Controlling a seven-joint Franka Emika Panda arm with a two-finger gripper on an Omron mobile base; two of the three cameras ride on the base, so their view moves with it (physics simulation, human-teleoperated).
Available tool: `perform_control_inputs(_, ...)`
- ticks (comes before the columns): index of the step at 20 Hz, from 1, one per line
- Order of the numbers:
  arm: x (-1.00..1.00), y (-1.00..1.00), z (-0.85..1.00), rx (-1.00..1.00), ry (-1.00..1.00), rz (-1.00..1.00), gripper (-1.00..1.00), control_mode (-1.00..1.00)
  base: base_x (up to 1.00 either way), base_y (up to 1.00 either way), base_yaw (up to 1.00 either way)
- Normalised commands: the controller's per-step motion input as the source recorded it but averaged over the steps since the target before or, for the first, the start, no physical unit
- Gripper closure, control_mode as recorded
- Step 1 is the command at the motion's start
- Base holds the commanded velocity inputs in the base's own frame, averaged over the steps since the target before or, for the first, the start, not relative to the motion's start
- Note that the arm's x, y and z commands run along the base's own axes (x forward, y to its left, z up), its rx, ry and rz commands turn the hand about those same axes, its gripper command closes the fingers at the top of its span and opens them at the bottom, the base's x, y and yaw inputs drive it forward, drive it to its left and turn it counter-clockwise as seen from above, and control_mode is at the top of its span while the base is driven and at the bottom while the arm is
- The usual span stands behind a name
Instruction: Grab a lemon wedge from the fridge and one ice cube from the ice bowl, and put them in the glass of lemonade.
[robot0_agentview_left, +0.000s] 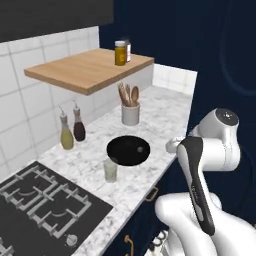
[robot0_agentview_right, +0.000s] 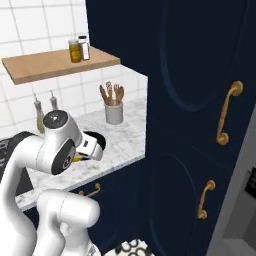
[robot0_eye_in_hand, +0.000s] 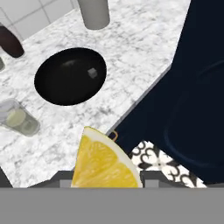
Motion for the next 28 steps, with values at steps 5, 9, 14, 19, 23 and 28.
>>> perform_control_inputs(5, 0.0, 0.0, 0.0, 0.0, 0.0, 0.0, 1.0, 1.0, 0.49, -0.28, 0.49)
perform_control_inputs(9, 0.0, 0.0, 0.0, 0.0, 0.0, 0.0, 1.0, 1.0, 0.61, 0.0, 0.52)
perform_control_inputs(14, 0.0, 0.0, 0.0, 0.0, 0.0, 0.0, 1.0, 1.0, 0.56, 0.06, 0.54)
perform_control_inputs(19, 0.0, 0.0, 0.0, 0.0, 0.0, 0.0, 1.0, 1.0, 0.53, 0.16, 0.53)
perform_control_inputs(23, 0.38, 0.25, -0.45, 0.0, 0.0, 0.47, 1.0, -1.0, 0.0, 0.0, 0.0)
perform_control_inputs(28, 0.22, 0.42, -0.5, -0.09, 0.0, 0.41, 1.0, -1.0, 0.0, 0.0, 0.0)
